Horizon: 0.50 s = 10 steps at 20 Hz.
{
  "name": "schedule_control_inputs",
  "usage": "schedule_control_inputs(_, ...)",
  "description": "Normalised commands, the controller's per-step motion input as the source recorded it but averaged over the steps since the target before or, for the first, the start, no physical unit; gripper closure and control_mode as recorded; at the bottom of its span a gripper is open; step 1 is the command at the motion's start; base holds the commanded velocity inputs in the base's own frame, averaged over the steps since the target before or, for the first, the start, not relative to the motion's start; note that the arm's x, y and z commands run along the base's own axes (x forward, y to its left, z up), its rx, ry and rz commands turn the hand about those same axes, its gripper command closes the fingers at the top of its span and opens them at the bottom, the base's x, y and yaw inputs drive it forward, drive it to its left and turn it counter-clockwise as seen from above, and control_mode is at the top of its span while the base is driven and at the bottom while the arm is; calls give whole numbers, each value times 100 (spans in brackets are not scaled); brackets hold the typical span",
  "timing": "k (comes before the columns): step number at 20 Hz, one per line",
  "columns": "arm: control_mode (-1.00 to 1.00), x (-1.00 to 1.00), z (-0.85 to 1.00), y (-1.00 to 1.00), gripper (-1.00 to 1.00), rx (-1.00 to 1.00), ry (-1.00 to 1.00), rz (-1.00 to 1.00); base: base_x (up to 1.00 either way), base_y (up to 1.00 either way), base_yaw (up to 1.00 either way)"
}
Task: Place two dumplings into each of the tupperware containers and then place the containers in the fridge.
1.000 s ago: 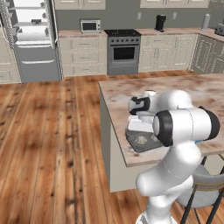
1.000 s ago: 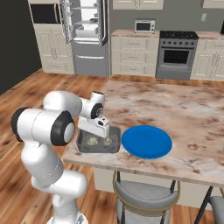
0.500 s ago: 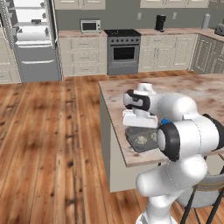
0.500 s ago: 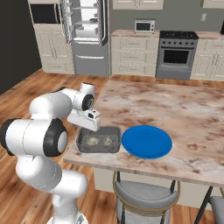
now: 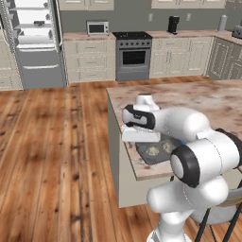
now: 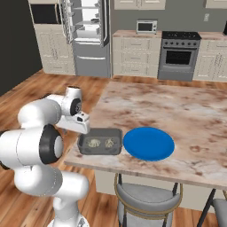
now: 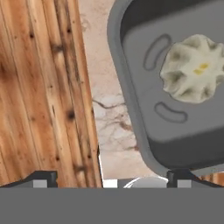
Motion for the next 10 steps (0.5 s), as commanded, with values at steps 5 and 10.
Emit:
schedule_control_inputs(5, -100, 40, -36, -3, -100, 0, -3, 8, 0, 0, 0)
schedule_control_inputs(10, -100, 19, -39, 0, -100, 0, 0, 9, 0, 0, 0)
